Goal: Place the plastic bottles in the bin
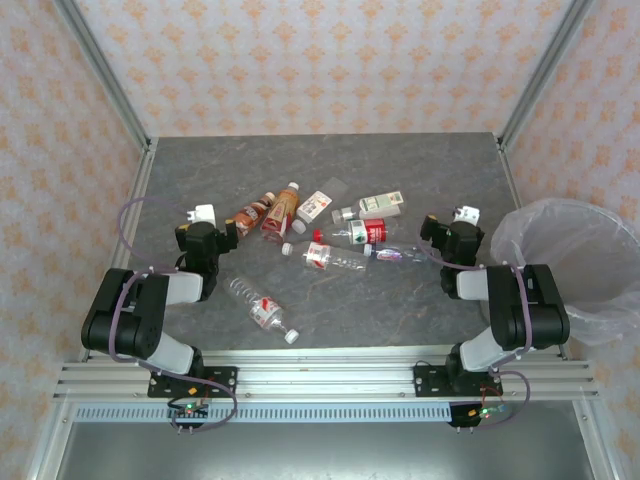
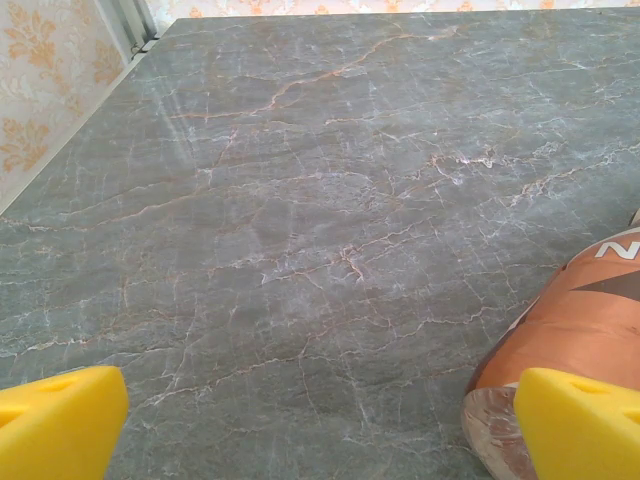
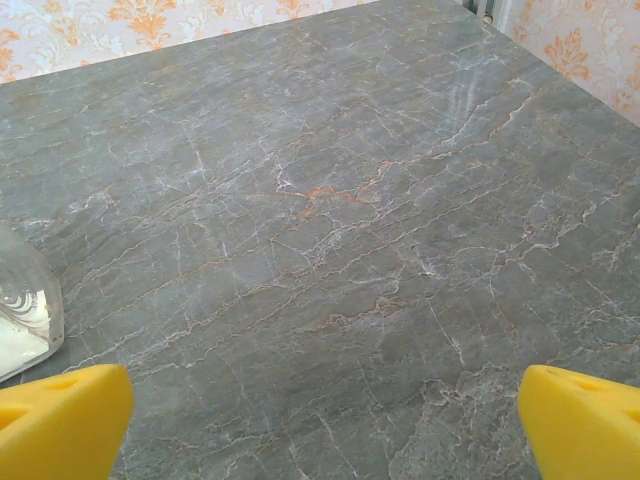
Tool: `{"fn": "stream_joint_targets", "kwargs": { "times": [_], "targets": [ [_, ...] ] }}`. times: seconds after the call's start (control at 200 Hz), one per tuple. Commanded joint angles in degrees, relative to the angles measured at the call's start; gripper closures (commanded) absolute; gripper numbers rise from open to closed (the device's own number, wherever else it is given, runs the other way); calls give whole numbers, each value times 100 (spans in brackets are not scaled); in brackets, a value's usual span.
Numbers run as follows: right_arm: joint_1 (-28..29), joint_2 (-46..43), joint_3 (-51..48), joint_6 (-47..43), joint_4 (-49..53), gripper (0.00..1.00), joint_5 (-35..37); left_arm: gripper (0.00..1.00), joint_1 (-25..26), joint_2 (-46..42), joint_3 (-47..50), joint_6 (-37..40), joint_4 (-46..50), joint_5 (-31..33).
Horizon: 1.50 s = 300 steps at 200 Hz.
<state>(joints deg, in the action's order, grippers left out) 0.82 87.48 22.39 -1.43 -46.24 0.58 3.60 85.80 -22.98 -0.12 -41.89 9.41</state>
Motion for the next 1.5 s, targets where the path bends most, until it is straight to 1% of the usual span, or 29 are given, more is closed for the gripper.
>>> {"fn": "stream_joint_targets", "kwargs": {
  "times": [0.0,1.121,1.201,1.326,1.391,1.496],
  "targets": [
    [-19,-10,112,-70,45,1,-32,0,-34,-10,-75,-41,-187,114],
    [-20,-27,83,-93,18,1,-46,0,-35,-19,-71,-38,-208,99],
    [1,-87,169,-202,197,1,-260,0,-34,-130,-235,6,145,-17],
    [30,-320,517,-333,973,1,-461,0,-34,-404,-768,98,1336,-163],
    [31,-455,664,-366,1331,1,-550,0,-35,-532,-759,93,1368,-210],
    [67,-694,826,-455,1744,1,-691,0,-34,-804,-725,6,1487,-10]
  ]
}}
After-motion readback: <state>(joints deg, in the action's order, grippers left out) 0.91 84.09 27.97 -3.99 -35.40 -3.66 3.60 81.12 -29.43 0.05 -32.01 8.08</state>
